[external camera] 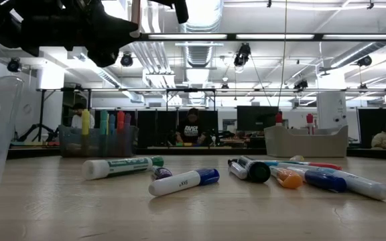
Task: Pick & Place Markers
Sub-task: Put the orange marker pen into the gray bin
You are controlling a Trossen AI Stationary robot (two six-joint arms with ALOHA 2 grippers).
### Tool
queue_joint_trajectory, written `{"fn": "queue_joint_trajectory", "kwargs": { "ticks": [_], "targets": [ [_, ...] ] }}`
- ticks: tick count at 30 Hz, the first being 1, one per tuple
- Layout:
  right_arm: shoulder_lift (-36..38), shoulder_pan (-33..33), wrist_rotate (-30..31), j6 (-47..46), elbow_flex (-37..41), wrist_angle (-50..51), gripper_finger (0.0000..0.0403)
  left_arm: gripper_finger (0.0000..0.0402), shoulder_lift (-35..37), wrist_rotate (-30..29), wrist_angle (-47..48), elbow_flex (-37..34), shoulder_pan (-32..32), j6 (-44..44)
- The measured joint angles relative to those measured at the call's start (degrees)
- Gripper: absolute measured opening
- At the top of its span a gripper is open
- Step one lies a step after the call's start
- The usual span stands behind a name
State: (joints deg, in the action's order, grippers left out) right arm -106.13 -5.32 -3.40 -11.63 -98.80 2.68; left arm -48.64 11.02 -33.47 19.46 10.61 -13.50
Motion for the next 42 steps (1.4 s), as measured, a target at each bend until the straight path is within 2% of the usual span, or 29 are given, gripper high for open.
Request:
{"fn": "queue_joint_trajectory", "kwargs": {
  "ticks": [8, 17, 24, 27, 31, 42],
  "targets": [
    [0.5, 0.0, 0.1, 0.5, 0.0, 0.4, 0.0067, 0.0077, 0.2, -0.2, -0.2, 0.0, 0.0, -3.7],
    [4.3, 0.0, 4.4, 3.3, 0.5, 6.6, 0.0065, 0.015, 2.0, -0.4, 0.2, 0.0, 0.0, -4.2],
    [8.6, 0.7, 7.6, 2.4, 4.7, 9.2, 0.0064, 0.016, 3.0, 0.3, 0.5, 0.0, 0.0, -4.8],
    [11.5, 2.2, 13.5, 1.9, 8.9, 9.2, 0.0064, 0.016, 2.9, 1.0, 1.1, 0.0, 0.0, -6.0],
    [15.9, 5.6, 25.0, 0.9, 16.2, 7.9, 0.0064, 0.0161, 2.9, 1.1, 1.3, 0.0, 0.0, -6.1],
    [31.1, 11.5, 54.2, -9.3, 38.3, 2.3, 0.0063, 0.0161, 2.7, 1.1, 1.6, 0.0, 0.0, -6.4]
  ]
}}
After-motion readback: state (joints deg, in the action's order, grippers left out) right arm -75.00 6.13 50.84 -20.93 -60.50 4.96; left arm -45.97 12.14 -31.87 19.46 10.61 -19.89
